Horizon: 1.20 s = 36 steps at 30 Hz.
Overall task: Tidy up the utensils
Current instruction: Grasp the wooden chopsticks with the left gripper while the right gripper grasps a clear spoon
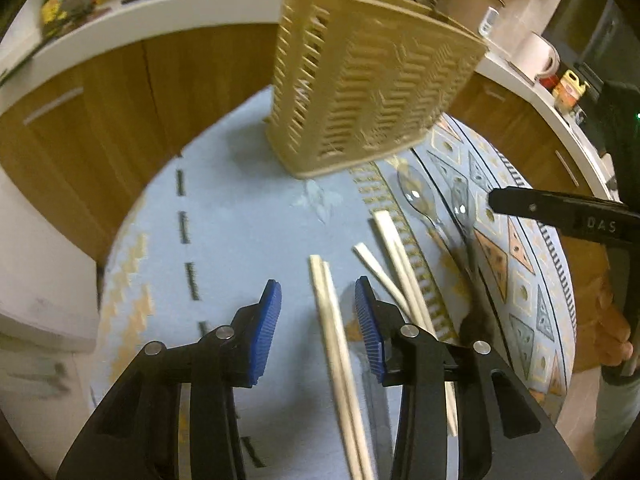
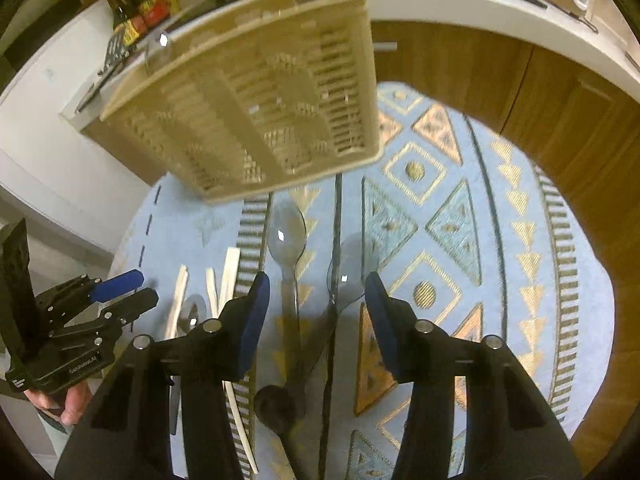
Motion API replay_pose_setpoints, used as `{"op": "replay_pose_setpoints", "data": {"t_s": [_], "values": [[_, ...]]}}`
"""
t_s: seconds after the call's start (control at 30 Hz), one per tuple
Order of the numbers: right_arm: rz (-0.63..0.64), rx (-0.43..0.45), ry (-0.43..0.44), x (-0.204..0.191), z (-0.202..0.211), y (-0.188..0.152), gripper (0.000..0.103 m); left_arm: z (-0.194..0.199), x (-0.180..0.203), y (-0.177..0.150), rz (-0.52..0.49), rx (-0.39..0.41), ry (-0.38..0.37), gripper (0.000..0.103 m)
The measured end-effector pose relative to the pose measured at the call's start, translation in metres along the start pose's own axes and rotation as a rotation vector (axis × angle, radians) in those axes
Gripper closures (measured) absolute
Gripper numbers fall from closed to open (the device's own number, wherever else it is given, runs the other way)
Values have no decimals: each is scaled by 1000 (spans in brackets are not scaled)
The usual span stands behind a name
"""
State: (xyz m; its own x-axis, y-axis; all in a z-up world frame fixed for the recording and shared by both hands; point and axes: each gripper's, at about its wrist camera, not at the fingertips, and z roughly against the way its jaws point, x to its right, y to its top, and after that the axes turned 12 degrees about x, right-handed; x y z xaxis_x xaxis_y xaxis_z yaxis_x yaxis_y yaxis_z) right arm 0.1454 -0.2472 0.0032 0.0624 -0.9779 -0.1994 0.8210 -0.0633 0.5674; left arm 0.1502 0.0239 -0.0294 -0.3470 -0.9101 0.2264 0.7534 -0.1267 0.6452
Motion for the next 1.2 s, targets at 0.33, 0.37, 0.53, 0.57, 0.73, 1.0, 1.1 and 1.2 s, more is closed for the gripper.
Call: {"op": "replay_pose_setpoints", "data": {"t_s": [0.33, 0.37, 0.53, 0.57, 0.73, 1.0, 1.1, 1.2], "values": [[-28, -53, -18, 13, -14, -8, 57, -31, 1, -3, -4, -74, 66, 71], [-28, -57, -19, 13, -15, -9, 57, -32, 2, -2, -11, -72, 72, 71], [-23, -65, -27, 11, -20, -9, 57, -40, 16, 2, -58, -85, 119, 71], [-23, -67, -26, 10, -20, -8, 57, -42, 21, 2, -82, -86, 142, 71], [-29, -65, -35, 10, -19, -4, 57, -42, 26, 0, -116, -73, 201, 93], [-84, -94, -54, 31, -21, 3, 57, -34, -3, 6, 11, -37, 186, 93], [-80, -102, -72, 29, -29, 6, 57, -31, -21, 8, 96, -33, 154, 93], [-78, -123, -83, 23, -40, 9, 57, -26, -34, 10, 127, -22, 185, 93]]}}
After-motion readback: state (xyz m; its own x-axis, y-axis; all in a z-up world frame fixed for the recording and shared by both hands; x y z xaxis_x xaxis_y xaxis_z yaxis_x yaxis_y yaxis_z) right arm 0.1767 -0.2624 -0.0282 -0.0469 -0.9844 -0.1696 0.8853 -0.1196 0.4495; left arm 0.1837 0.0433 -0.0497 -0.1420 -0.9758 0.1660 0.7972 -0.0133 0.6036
